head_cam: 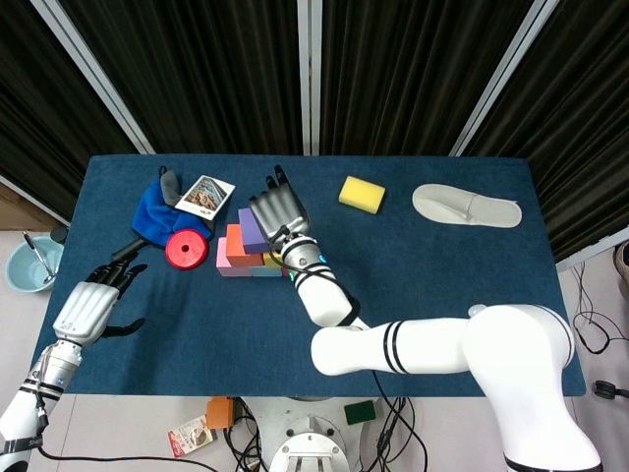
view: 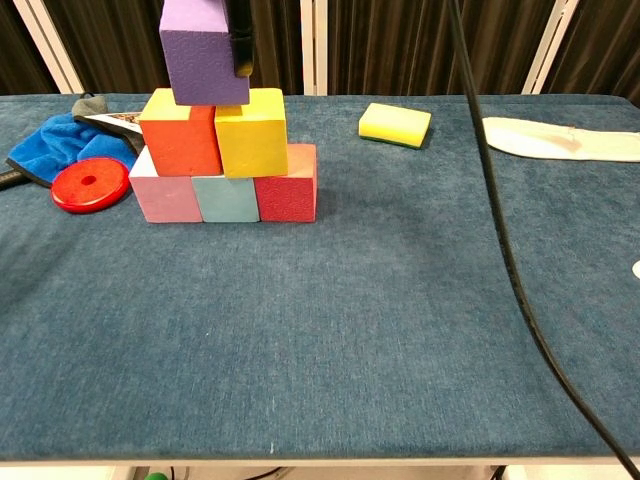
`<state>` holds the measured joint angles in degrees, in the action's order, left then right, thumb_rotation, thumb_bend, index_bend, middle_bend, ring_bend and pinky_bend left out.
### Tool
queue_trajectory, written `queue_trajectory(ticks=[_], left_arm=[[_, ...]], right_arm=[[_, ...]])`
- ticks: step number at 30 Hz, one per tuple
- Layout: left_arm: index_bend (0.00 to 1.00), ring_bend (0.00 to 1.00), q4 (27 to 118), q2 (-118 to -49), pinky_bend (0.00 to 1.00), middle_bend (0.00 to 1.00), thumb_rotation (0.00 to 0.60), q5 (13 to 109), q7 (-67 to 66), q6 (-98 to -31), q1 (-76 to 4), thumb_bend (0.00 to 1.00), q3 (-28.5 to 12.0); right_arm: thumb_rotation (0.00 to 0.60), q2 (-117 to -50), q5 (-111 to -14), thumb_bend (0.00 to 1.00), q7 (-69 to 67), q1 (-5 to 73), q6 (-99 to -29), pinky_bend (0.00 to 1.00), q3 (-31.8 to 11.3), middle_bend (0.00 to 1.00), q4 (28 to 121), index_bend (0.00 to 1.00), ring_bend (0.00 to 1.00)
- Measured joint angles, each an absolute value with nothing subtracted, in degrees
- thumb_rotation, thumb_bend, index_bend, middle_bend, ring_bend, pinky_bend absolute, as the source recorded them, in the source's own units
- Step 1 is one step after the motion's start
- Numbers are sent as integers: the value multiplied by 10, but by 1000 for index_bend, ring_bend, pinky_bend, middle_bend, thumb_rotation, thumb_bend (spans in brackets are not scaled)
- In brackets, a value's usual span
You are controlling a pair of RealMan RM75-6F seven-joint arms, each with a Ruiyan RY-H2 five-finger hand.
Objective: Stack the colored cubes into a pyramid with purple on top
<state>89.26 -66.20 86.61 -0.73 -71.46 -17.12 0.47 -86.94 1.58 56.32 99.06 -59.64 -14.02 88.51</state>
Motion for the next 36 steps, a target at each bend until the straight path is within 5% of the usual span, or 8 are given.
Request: queue_trajectory(ticks=[13, 24, 36], left_arm=[[124, 94, 882, -667, 179, 29, 503, 866, 0, -714, -169, 174, 6], [124, 94, 876, -670, 178, 30, 499, 866, 4, -713, -169, 175, 7], [124, 94, 876, -669, 177, 29, 497, 866, 5, -712, -170, 175, 6]], right_arm=[[600, -906, 35, 67, 613, 989, -611, 0, -169, 397, 854, 407, 130], [600, -914, 36, 56, 633, 976, -609, 0, -188, 307, 851, 252, 119], [600, -907, 21, 60, 636, 959, -612, 0, -200, 383, 862, 335, 135]])
